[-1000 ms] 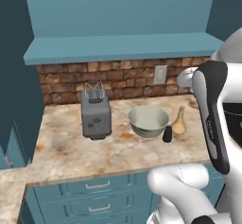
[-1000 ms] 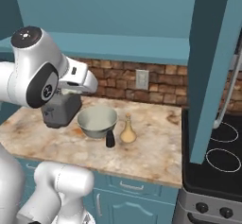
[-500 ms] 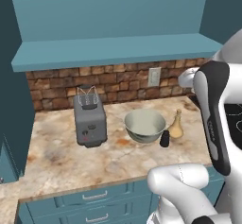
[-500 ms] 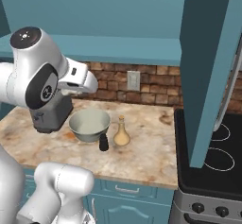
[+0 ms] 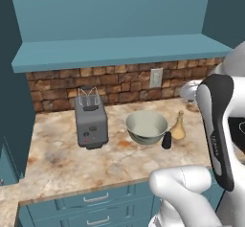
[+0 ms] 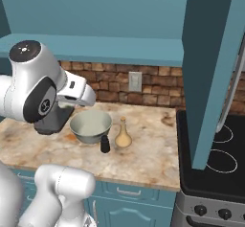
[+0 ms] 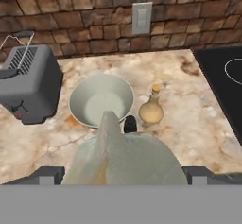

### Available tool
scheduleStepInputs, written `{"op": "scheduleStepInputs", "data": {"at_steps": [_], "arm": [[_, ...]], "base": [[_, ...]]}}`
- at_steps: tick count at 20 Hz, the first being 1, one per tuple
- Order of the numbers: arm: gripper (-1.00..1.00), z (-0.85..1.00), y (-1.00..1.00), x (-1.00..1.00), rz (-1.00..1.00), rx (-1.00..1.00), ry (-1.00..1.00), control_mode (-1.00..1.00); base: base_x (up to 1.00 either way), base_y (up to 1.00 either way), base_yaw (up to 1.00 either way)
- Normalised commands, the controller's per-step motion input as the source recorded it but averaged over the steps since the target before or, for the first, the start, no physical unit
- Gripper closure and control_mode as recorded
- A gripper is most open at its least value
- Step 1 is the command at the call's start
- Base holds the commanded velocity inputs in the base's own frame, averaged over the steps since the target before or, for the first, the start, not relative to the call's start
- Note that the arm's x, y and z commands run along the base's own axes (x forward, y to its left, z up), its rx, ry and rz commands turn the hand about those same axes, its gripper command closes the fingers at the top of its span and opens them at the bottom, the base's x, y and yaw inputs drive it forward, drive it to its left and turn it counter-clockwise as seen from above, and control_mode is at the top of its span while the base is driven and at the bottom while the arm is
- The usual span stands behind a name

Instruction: Retrieve the bottle and the shaker from the cabinet and place them next to the mixing bowl on the counter. Then add garlic from the fridge to the mixing bowl.

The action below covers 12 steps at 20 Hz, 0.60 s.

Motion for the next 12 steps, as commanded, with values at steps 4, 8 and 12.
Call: {"op": "scheduleStepInputs", "data": {"at_steps": [4, 8, 12], "arm": [[1.00, -0.44, 0.42, -0.09, 0.00, 0.01, 0.01, -1.00], [1.00, -0.19, 0.65, 0.38, 0.00, -0.02, 0.25, -1.00], [1.00, -0.35, 0.21, 1.00, 0.00, -0.09, 0.44, -1.00]], "base": [[0.00, 0.00, 0.00], [0.00, 0.00, 0.00], [0.00, 0.00, 0.00]]}}
